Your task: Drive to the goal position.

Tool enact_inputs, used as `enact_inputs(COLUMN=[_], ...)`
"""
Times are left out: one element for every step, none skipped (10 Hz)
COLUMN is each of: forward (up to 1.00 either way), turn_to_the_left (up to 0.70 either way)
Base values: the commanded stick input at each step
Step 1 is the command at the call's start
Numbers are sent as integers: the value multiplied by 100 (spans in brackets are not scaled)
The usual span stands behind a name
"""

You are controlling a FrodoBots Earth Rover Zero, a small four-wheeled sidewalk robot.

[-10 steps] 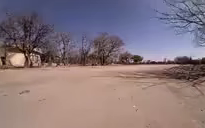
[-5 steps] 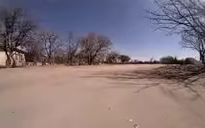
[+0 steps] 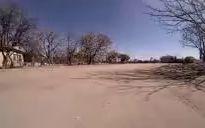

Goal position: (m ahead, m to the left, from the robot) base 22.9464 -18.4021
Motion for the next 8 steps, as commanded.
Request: enact_inputs(forward=[100, 100, 100, 100, 100, 100, 100, 100], turn_to_the_left=[0, 0, 0, 0, 0, 0, 0, 0])
